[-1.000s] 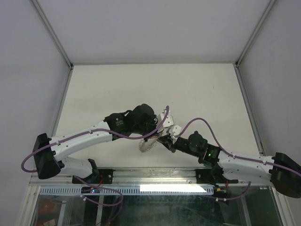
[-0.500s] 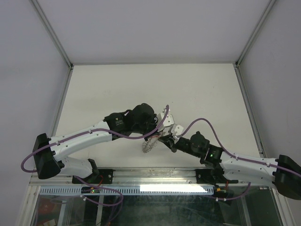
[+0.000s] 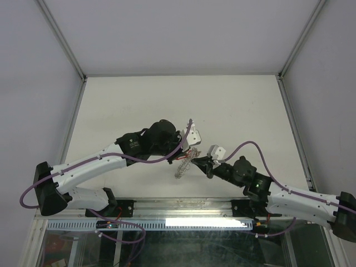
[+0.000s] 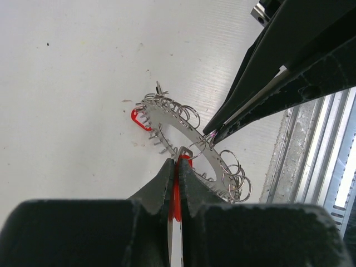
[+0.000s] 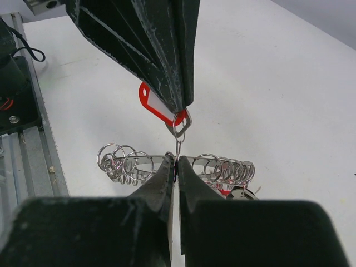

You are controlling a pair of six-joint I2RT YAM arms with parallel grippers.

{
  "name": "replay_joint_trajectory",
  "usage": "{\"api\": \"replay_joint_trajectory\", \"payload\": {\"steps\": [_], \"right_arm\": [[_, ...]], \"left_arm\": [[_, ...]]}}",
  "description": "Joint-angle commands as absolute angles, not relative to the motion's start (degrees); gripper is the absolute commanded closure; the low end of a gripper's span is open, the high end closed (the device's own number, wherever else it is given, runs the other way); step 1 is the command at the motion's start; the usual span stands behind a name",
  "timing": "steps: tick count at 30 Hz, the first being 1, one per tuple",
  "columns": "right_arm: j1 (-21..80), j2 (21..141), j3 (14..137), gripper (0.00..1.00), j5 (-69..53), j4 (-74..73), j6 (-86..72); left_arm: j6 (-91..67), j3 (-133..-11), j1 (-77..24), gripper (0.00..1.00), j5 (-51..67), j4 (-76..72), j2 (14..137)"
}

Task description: Put the keys on the keyring

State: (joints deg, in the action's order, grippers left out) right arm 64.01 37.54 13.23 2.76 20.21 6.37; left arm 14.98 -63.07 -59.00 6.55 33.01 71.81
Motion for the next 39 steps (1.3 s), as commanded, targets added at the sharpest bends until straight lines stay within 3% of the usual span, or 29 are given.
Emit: {"api": "replay_joint_trajectory", "payload": {"steps": [1,39], "right_arm": [[64.25,34.83,14.84,1.00,3.74,19.62,6.90],[64.26,30.33,15.64,1.00,8.48,26.79,2.63]], "left_arm": [[14.50,-62.37,-57.53,1.00,4.33,30.80,68.72],[12.61,-55.69,-57.24,1.00,13.05,26.37,67.39]]}}
